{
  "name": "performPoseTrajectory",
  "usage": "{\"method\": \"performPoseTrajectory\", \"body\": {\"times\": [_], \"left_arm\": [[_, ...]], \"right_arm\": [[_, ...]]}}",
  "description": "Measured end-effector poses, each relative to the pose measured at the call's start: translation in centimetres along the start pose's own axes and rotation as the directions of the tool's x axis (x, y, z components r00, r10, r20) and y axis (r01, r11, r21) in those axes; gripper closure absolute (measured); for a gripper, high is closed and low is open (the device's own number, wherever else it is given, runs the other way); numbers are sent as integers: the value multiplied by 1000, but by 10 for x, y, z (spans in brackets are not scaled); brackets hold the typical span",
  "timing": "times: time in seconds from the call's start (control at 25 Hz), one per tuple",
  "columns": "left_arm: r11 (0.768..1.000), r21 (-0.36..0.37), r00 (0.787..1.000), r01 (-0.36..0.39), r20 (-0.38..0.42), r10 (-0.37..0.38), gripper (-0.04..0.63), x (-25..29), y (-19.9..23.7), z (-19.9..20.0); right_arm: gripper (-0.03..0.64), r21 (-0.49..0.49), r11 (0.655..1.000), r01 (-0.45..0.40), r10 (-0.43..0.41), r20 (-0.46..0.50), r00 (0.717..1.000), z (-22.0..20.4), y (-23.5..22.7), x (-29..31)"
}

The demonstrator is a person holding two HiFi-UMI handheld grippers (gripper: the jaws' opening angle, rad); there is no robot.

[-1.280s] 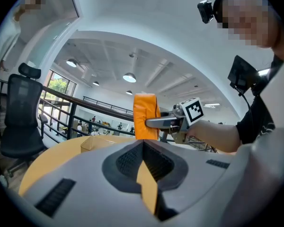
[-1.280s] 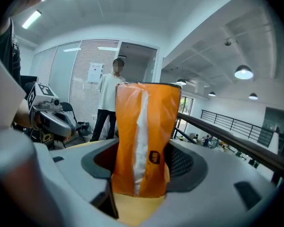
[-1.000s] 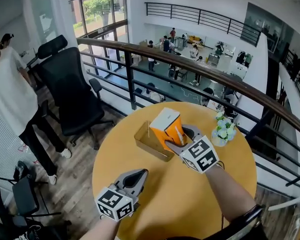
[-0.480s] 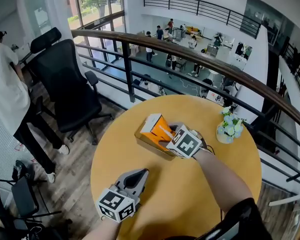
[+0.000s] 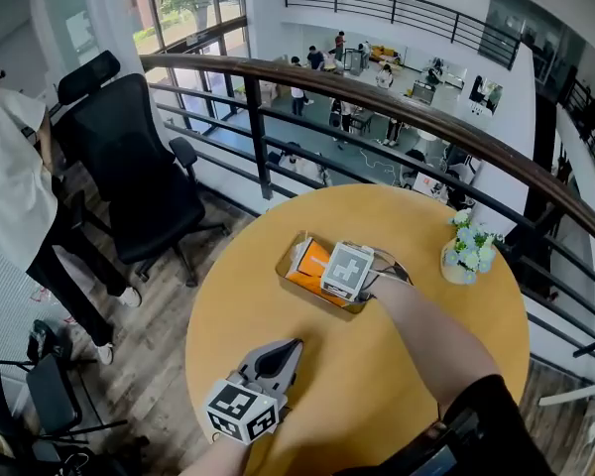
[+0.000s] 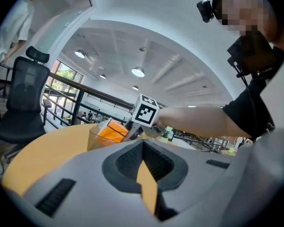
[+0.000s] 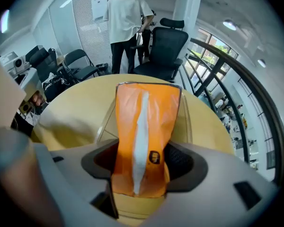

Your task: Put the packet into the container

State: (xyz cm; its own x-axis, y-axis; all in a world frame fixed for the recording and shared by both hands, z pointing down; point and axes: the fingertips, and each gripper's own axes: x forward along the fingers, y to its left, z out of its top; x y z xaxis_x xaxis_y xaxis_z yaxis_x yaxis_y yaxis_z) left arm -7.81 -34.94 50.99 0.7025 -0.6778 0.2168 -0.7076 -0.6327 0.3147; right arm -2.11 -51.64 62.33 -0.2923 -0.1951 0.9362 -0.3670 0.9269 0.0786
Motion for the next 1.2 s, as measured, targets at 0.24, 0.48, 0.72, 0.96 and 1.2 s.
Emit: {"method": "performPoseTrajectory", "body": {"times": [0.24,0.48,0.72,0.96,1.2], "left_arm": [[1000,-9,1000,-9,4,9,591,-2,3,-3],[999,-25,999,-29,13,29,591,-7,10,-2],[999,-32,999,-34,13,35,591,-8,9,-2],[998,-36,999,-46,1,46,591,-10,10,-5],[997,-40,998,-69,6,69,591,-15,10,-1]], "right_arm": [[324,1,1000,-28,28,-80,996,-8,-1,21],[324,-5,1000,-22,22,-82,996,-6,1,27],[322,-6,1000,-7,6,-89,996,-4,2,29],[321,-12,1000,26,-27,-73,997,-7,-1,30],[304,26,999,31,-30,-40,999,-9,-1,23]]}}
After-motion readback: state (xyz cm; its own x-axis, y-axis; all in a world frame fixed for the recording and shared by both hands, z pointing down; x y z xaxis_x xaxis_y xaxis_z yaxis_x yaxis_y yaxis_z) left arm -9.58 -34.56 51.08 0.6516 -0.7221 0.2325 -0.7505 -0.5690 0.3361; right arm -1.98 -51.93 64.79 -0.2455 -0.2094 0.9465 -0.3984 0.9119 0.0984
